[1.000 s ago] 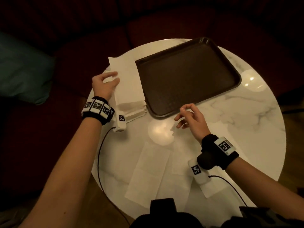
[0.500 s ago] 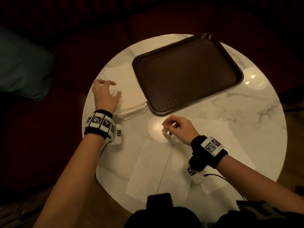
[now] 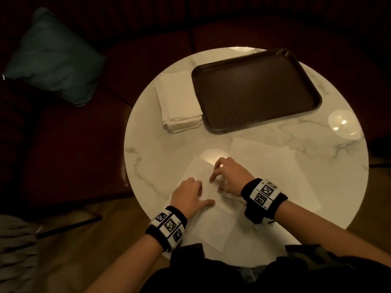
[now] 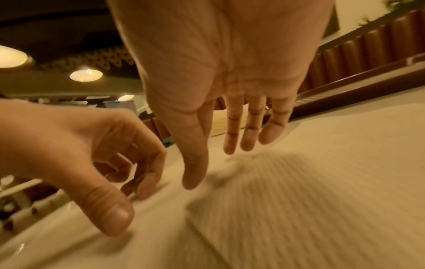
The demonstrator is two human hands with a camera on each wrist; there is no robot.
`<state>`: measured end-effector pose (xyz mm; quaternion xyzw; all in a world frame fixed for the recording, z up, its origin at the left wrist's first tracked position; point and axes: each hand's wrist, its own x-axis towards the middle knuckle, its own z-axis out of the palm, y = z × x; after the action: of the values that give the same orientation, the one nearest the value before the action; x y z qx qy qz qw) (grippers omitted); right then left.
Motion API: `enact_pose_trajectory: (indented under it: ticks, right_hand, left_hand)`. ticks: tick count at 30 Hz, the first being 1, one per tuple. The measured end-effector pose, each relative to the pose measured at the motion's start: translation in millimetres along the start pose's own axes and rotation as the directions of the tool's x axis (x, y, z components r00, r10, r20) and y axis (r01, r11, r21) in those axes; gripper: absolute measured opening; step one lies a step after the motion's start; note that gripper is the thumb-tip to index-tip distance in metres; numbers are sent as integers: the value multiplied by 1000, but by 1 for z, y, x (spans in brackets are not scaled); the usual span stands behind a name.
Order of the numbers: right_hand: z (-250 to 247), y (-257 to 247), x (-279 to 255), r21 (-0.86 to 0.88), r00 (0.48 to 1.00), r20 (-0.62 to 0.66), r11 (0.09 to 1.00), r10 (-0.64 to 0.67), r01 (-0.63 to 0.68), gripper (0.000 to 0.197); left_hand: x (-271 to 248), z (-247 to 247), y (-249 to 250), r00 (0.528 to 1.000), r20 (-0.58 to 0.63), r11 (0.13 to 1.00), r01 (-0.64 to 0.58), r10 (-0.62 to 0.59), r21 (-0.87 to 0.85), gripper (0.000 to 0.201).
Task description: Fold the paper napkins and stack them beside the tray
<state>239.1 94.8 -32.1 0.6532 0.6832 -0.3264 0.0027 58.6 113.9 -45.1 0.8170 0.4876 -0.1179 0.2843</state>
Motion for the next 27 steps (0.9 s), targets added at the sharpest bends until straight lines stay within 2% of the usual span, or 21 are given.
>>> enact_pose_trajectory:
  ticks: [3, 6, 10, 15, 18, 20, 22, 24, 27]
  right_hand:
    - [8, -4, -3, -162, 998, -36, 985, -60, 53, 27]
    - [11, -7, -4, -185, 992, -96, 981, -79, 60, 16]
    - [12, -7, -5, -259, 983, -103, 958, -154, 123, 15]
    - [-2, -10, -8, -139, 946, -142, 952, -291, 272, 13]
    - [-17, -15, -5, 99, 913, -269, 934, -308, 344, 18]
    - [-27, -16, -4, 316, 890, -390, 874, -235, 369, 36]
    - [-36, -14, -5, 541, 913, -406, 791, -51, 285, 60]
    - [-40, -8, -6, 717, 951, -283, 686, 126, 123, 80]
    - [-34, -1, -2, 818, 974, -65, 570, 215, -71, 93]
  left_hand:
    - [-5, 11, 0, 999, -32, 1000, 10, -11, -27, 46]
    - [-8, 16, 1, 998, -70, 996, -3, -3, -86, 34]
    - [-17, 17, 4, 994, -109, 994, -5, -7, -110, 25]
    - [-25, 10, 8, 964, -265, 958, -88, 13, -273, 38]
    - [-28, -4, 10, 948, -317, 898, -154, 18, -411, 19]
    - [-26, -13, 7, 932, -361, 836, -170, -36, -522, 15]
    - [-23, -22, 5, 929, -351, 737, -156, -116, -658, 13]
    - [-19, -29, 6, 938, -280, 555, -124, -206, -823, 11]
    - [-13, -40, 9, 950, -160, 264, -87, -268, -961, 14]
